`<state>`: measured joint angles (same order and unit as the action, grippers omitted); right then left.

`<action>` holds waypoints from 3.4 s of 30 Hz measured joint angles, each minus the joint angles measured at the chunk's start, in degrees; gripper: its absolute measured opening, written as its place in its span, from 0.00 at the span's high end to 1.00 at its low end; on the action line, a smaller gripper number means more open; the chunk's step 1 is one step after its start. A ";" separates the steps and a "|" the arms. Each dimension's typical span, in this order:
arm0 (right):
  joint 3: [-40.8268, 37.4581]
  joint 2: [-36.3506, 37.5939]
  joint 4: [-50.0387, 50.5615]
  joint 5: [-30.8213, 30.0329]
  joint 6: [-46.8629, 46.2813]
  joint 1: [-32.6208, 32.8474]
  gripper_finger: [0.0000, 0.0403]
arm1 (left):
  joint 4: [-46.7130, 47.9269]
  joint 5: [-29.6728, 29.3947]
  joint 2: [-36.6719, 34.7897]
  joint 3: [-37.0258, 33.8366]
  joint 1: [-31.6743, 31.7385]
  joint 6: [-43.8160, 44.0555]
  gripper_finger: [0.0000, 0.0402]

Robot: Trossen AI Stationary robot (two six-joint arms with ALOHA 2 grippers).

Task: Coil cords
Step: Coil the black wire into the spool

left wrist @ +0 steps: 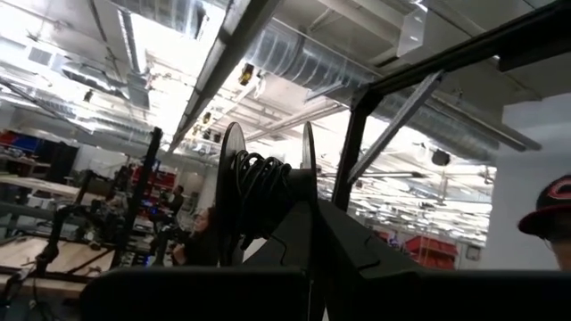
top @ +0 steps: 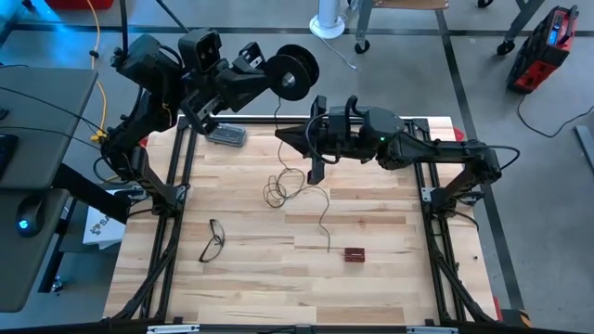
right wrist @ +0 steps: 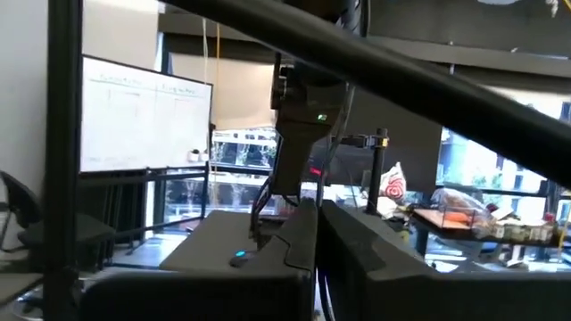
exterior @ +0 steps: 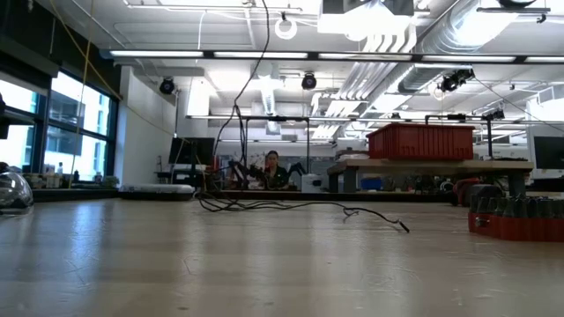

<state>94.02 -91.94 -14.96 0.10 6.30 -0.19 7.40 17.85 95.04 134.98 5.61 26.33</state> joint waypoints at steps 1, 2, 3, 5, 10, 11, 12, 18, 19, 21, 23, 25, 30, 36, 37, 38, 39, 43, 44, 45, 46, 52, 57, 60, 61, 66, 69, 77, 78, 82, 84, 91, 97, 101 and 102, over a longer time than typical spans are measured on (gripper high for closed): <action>0.00 0.00 0.02 0.38 -0.76 -0.02 0.99 | -0.05 -0.53 0.00 0.00 0.00 0.00 1.00; 0.00 -0.04 0.10 1.12 -1.63 -0.02 0.99 | -0.21 -0.94 0.00 0.00 0.03 -0.02 1.00; 0.02 -0.21 0.07 2.38 -2.50 -0.01 0.99 | -0.46 -1.14 0.00 0.00 0.24 -0.02 1.00; 0.02 -0.35 0.24 4.08 -4.33 0.07 0.99 | -0.91 -1.24 0.00 0.00 0.80 0.02 1.00; 0.04 -0.74 0.70 7.07 -6.38 0.39 1.00 | -0.89 -1.28 0.25 0.00 2.25 0.55 1.00; 0.04 -0.74 1.34 7.40 -6.80 0.56 1.00 | -0.73 -1.24 0.30 0.00 2.64 0.56 1.00; 0.04 -0.63 2.14 7.56 -7.30 0.73 1.00 | -0.61 -1.24 0.31 -0.03 2.97 0.58 1.00; 0.09 1.35 7.71 7.54 -7.38 2.22 1.00 | 8.17 -2.24 -2.80 -0.11 6.21 0.02 1.00; 0.09 1.57 8.44 7.52 -7.34 2.27 1.00 | 11.50 -3.68 -3.84 -0.09 6.55 -0.57 1.00; 0.09 2.34 10.26 7.42 -7.10 2.21 1.00 | 17.35 -7.22 -5.84 0.04 6.78 -1.41 1.00; 0.09 3.06 12.17 6.80 -6.82 2.19 1.00 | 21.97 -9.30 -7.37 0.07 6.79 -1.22 1.00; 0.07 3.73 14.44 6.62 -6.40 2.02 1.00 | 26.48 -9.99 -8.91 0.04 6.80 -0.80 1.00; 0.02 6.15 17.99 6.43 -6.35 1.73 1.00 | 37.67 -13.15 -13.61 0.04 6.75 3.33 1.00; 0.02 9.17 22.77 2.10 -3.66 1.52 1.00 | 49.45 -13.48 -15.82 0.07 6.71 10.65 1.00; 0.02 9.65 23.27 1.44 -3.05 1.35 1.00 | 50.83 -12.18 -15.74 0.07 6.71 12.19 1.00; 0.02 10.15 23.34 1.02 -2.85 1.15 1.00 | 52.30 -10.63 -15.46 0.07 6.71 13.57 1.00; 0.02 10.55 23.29 0.74 -2.83 0.76 1.00 | 53.62 -9.30 -15.07 0.07 6.70 14.79 1.00; 0.02 11.54 23.27 0.44 -2.81 -0.71 1.00 | 57.46 -1.39 -12.02 0.07 6.69 19.30 1.00; 0.00 11.58 23.37 0.42 -2.83 -0.96 1.00 | 57.72 1.18 -10.91 0.03 6.69 20.14 1.00; 0.00 11.62 23.26 0.43 -2.81 -1.26 1.00 | 57.69 4.12 -9.87 0.01 6.69 21.07 1.00; 0.00 11.68 23.23 0.43 -2.81 -1.56 1.00 | 57.42 7.14 -8.79 0.00 6.69 21.85 1.00; 0.00 11.69 22.45 0.52 -2.81 -2.10 1.00 | 55.01 20.64 -1.89 0.00 6.06 23.10 1.00; 0.00 11.69 20.87 0.57 -2.81 -2.08 1.00 | 48.39 28.37 2.81 -0.04 5.83 23.37 1.00; 0.00 11.69 20.14 0.60 -2.91 -2.05 1.00 | 38.90 32.08 4.96 -0.02 5.49 26.32 1.00; 0.00 11.69 20.00 0.84 -3.30 -2.05 1.00 | 35.31 33.34 5.66 -0.02 5.48 27.71 1.00; 0.00 11.69 19.01 3.23 -4.87 -2.04 1.00 | 17.41 38.08 8.70 -0.02 5.61 35.57 1.00; 0.00 11.68 18.26 3.59 -5.40 -1.99 1.00 | 7.94 39.51 10.16 0.00 5.99 39.92 1.00; 0.00 11.67 13.80 3.56 -6.16 -0.18 1.00 | -2.85 40.20 12.07 0.00 8.40 42.24 1.00; 0.00 11.67 13.36 3.56 -6.56 0.00 1.00 | -3.07 40.11 12.07 0.00 8.73 42.16 1.00; 0.00 11.41 10.32 3.56 -7.93 0.70 1.00 | -4.49 40.00 12.11 0.00 9.44 42.08 1.00; 0.01 10.96 7.63 3.84 -8.77 0.72 1.00 | -5.17 40.14 12.11 0.02 9.38 42.01 1.00; 0.00 7.56 1.14 5.31 -12.97 0.58 1.00 | -7.18 41.44 12.31 0.02 9.35 42.66 1.00; 0.00 5.82 -1.13 7.15 -16.69 0.60 1.00 | -12.86 41.19 12.31 0.02 9.40 45.42 1.00; 0.00 5.19 -4.15 7.15 -17.02 0.88 1.00 | -15.21 42.47 12.20 0.04 9.73 48.56 1.00; 0.00 4.98 -5.10 7.16 -17.50 0.87 1.00 | -15.31 42.86 12.20 0.04 9.77 48.95 1.00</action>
<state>94.02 -86.96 -20.06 7.26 -11.20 0.69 -7.91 60.70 107.24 135.02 15.37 75.28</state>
